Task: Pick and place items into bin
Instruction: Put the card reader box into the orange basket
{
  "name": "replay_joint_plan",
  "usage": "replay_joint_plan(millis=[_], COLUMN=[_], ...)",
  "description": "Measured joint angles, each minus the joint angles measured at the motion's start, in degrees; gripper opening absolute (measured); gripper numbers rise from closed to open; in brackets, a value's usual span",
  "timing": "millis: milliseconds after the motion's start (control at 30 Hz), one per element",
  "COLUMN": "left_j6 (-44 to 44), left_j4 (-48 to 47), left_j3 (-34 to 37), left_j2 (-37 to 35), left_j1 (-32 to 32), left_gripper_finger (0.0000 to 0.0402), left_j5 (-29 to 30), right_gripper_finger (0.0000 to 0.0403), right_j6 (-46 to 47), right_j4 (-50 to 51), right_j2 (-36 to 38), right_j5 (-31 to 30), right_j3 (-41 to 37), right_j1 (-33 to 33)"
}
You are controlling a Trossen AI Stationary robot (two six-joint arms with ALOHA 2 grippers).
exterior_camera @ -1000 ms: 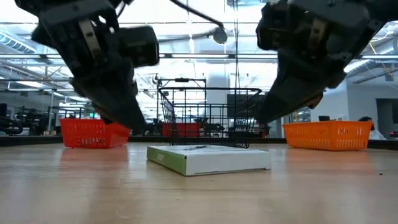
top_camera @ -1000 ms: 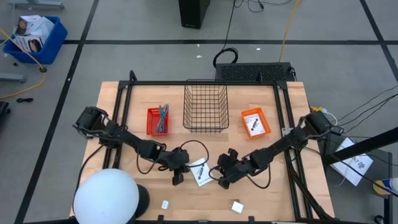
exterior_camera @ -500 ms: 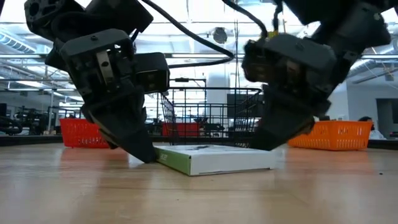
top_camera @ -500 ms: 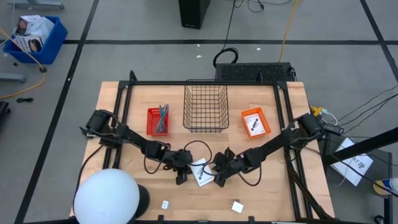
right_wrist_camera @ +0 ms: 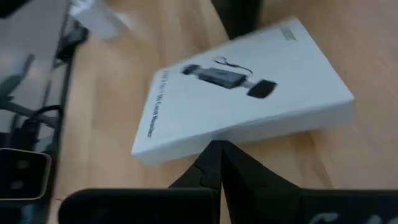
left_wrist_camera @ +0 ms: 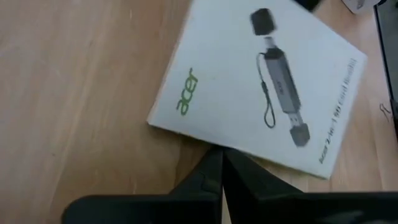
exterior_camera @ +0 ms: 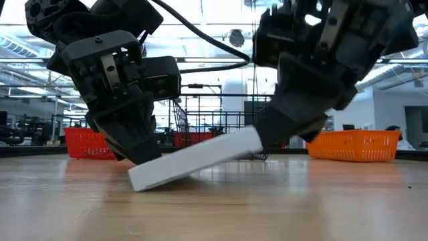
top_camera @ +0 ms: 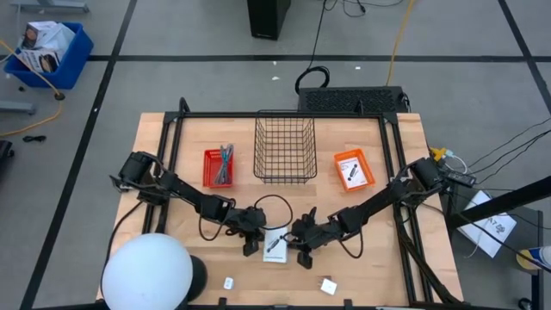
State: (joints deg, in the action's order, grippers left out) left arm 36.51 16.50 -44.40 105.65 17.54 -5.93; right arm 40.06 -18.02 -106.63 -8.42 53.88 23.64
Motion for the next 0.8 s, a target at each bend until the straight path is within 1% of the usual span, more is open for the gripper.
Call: replay_joint_plan(millis=[100, 267, 400, 500, 667, 800], left_j6=[0.0, 0.4, 1.0, 1.2, 1.3, 1.2], left_j4=[0.2, 0.9, 2.5, 4.4, 6.8, 9.2], left_j3=[0.0, 0.0, 0.0, -0.2, -0.2, -0.2], left_j2=[0.0, 0.1, 0.3, 0.3, 0.3, 0.3], left_j1=[0.0, 0.0, 0.0, -0.2, 0.0, -0.4], left_gripper_finger=[0.0014, 0.0004, 0.0018, 0.0021, 0.0004, 0.0014], left_j5=[0.2, 0.7, 2.3, 3.0, 3.1, 3.6], right_gripper_finger=[0.0, 0.0, 0.0, 0.0, 0.0, 0.0], right_j6=[-1.3, -4.1, -6.3, -6.1, -3.4, -2.7], right_j4=[-1.3, -4.3, -7.5, -4.4, 1.0, 0.8], right_j2=[0.0, 0.1, 0.3, -0.3, 0.0, -0.1], right_j5=[-0.3, -2.3, -6.7, -7.7, -7.7, -7.7], right_j3=[0.0, 0.2, 0.6, 0.1, 0.3, 0.2], right_j1=[0.0, 0.0, -0.5, -1.1, -1.2, -1.0])
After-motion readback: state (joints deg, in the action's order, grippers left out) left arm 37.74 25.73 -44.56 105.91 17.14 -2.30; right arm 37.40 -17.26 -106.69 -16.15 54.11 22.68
